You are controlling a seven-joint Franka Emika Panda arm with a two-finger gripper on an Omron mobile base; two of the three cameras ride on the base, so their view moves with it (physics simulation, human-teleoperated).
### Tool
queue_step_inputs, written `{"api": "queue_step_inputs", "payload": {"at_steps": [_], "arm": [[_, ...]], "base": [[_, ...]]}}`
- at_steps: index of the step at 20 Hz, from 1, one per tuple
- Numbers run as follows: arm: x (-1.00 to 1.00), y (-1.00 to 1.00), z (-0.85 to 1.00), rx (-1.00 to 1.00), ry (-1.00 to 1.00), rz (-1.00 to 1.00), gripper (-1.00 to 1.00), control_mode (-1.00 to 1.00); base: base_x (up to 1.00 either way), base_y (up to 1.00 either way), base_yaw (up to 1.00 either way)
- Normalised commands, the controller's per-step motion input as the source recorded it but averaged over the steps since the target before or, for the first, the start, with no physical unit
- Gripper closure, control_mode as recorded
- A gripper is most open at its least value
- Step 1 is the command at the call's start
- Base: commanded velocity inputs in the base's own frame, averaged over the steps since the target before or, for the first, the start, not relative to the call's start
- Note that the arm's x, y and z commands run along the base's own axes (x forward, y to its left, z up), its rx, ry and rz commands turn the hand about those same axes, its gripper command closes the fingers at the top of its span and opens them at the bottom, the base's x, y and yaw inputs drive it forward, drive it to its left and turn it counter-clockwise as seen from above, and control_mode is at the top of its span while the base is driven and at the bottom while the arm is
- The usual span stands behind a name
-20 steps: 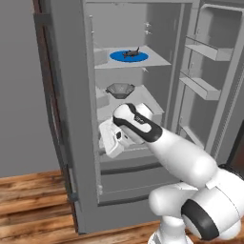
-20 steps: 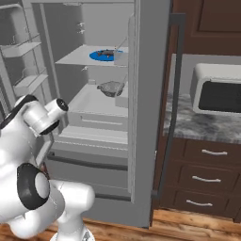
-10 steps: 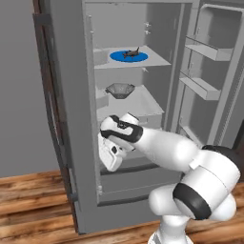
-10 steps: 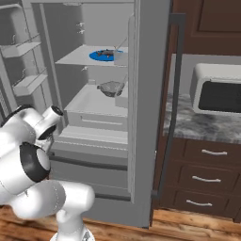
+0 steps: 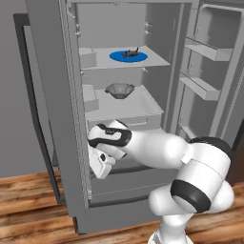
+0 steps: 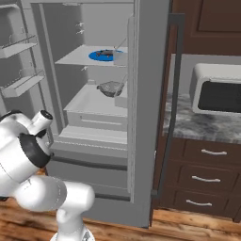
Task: Retrieve the fish from the fridge and place it on the saucepan with marinade on the stove.
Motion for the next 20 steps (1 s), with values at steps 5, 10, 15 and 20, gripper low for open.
{"api": "queue_step_inputs", "payload": {"at_steps": [5,10,15,20], "arm": [[-0.10,0.02,0.02,0.02,-0.12,-0.21,-1.00,-1.00],[-0.03,-0.19,0.49,0.13,0.11,-0.17,-1.00,-1.00],[-0.11,-0.23,0.65,0.07,0.26,-0.06,-1.00,-1.00],[0.27,-0.40,0.22,-0.19,-0.01,0.00,-1.00,-1.00]], "base": [[0.00,0.00,0.00],[0.00,0.00,0.00],[0.00,0.00,0.00],[0.00,0.00,0.00]]}}
